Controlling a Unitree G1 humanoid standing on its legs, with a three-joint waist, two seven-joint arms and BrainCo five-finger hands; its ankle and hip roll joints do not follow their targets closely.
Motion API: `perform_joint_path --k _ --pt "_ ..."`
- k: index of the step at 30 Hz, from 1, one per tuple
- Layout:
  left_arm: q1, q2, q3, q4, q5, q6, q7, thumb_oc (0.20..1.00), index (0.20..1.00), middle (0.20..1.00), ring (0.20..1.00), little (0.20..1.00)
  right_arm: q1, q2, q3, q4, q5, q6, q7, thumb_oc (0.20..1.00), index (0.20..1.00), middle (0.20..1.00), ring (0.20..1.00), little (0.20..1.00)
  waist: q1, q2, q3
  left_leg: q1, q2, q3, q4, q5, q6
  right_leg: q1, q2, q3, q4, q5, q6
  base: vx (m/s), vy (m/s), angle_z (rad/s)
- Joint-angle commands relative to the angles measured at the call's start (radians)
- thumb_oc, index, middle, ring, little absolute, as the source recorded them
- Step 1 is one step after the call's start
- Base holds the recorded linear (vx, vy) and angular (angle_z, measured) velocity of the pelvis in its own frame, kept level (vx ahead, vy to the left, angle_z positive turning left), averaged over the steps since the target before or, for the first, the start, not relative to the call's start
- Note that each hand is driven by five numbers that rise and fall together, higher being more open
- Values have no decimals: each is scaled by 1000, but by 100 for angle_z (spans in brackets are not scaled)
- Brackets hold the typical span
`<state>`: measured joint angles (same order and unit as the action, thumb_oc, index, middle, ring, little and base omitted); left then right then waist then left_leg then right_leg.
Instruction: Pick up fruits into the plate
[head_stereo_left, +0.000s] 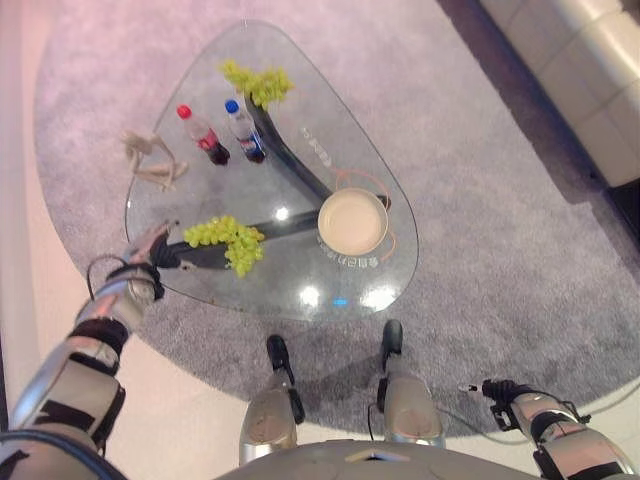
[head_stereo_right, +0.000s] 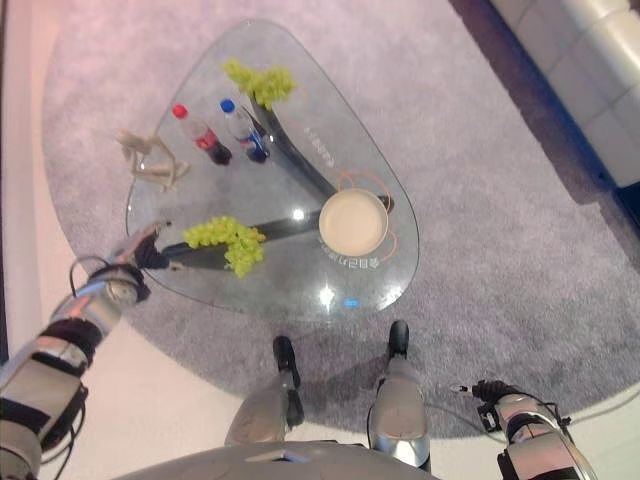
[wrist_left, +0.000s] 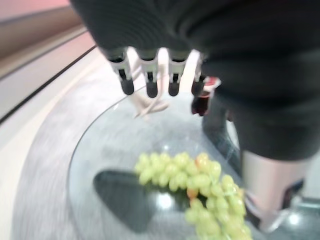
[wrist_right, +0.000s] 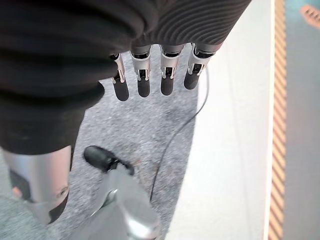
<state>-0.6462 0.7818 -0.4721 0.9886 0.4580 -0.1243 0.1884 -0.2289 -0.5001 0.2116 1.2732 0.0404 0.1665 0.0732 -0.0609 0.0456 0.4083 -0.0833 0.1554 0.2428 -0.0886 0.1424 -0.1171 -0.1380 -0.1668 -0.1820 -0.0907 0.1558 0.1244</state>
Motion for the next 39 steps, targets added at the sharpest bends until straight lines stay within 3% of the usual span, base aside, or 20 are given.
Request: perform_joint_path --k 1,8,13,20,35,39 --pt "-113 79 -42 57 103 -29 53 1000 1000 1000 1000 1000 -21 -23 39 20 31 -16 1 1000 1000 1000 1000 1000 -15 -29 42 -79 -68 -17 81 -91 45 -56 12 -8 134 -108 1 -88 -8 1" --pt "-200 116 -22 100 81 30 221 1000 1000 1000 1000 1000 -30 -37 73 -3 -17 -19 -9 1000 1000 1000 1000 1000 -26 -47 112 -167 -70 -15 119 -81 37 -152 21 -8 178 -102 -2 -62 -8 1" --pt "-260 111 7 155 -19 58 308 1000 1000 1000 1000 1000 -43 -14 126 -35 42 -21 -42 1000 1000 1000 1000 1000 -19 -85 112 -261 -69 -21 162 -84 35 -245 32 -13 219 -107 -12 -22 -64 6" --pt "-286 86 15 181 16 110 391 1000 1000 1000 1000 1000 -57 -11 134 -56 82 -33 -46 1000 1000 1000 1000 1000 -30 -116 112 -386 -61 -21 239 -97 31 -361 40 -16 277 -116 -20 -14 -24 3" --pt "-330 66 -35 196 175 200 542 1000 1000 1000 1000 1000 -43 -17 125 -82 133 -86 -84 1000 1000 1000 1000 1000 -52 -113 112 -586 -56 -35 342 -117 31 -556 46 0 366 -124 -36 2 -5 2" --pt "-334 69 -42 195 253 232 632 1000 1000 1000 1000 1000 -45 -19 124 -86 140 -88 -87 1000 1000 1000 1000 1000 -60 -111 112 -619 -59 -40 367 -123 30 -585 47 11 374 -122 -40 5 -1 -1"
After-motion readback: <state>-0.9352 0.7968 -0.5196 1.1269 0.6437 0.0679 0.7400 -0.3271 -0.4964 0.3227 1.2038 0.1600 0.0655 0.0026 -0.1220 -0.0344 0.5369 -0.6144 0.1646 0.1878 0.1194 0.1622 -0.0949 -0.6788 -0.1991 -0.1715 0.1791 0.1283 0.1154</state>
